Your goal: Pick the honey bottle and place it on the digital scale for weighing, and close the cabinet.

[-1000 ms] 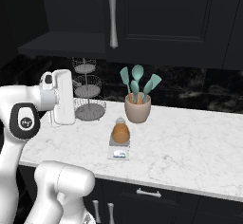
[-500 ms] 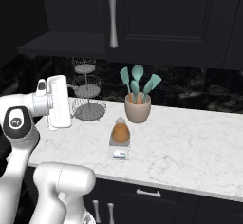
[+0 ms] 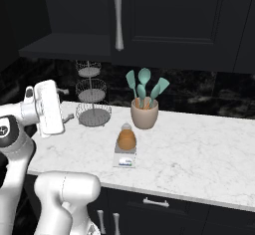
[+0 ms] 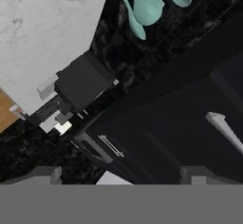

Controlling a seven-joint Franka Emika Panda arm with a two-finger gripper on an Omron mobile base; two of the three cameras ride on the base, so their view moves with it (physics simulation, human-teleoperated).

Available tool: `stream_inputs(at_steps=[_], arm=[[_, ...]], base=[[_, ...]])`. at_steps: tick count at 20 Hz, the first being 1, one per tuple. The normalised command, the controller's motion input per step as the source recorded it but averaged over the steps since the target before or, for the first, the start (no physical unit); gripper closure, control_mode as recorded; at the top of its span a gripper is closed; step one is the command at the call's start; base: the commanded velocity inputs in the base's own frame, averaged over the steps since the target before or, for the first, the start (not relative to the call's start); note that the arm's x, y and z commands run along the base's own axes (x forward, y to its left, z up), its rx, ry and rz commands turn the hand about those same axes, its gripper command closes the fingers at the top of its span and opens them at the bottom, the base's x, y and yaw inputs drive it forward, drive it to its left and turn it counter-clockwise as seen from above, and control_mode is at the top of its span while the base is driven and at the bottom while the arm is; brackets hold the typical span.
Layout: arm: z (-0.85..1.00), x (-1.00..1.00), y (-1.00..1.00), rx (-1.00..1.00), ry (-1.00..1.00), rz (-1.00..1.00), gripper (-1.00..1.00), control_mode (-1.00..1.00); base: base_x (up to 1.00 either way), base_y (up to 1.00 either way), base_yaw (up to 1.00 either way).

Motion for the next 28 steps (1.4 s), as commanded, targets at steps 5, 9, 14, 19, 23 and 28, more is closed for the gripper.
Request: stream_inputs(at_steps=[5,9,14,19,23,28], arm=[[0.00,0.00,0.63,-0.28,0.13,-0.08,-1.00,-1.00],[0.01,0.00,0.51,-0.26,0.25,-0.02,-1.00,-1.00],[0.02,0.00,0.29,-0.21,0.32,-0.13,-1.00,-1.00],[0.03,0.00,0.37,-0.29,0.28,-0.14,-1.00,-1.00],[0.02,0.00,0.55,-0.35,0.17,-0.09,-1.00,-1.00],[0.00,0.00,0.33,-0.37,0.15,-0.11,-1.00,-1.00]], base=[[0.00,0.00,0.00],[0.00,0.00,0.00],[0.00,0.00,0.00],[0.00,0.00,0.00],[0.00,0.00,0.00],[0.00,0.00,0.00]])
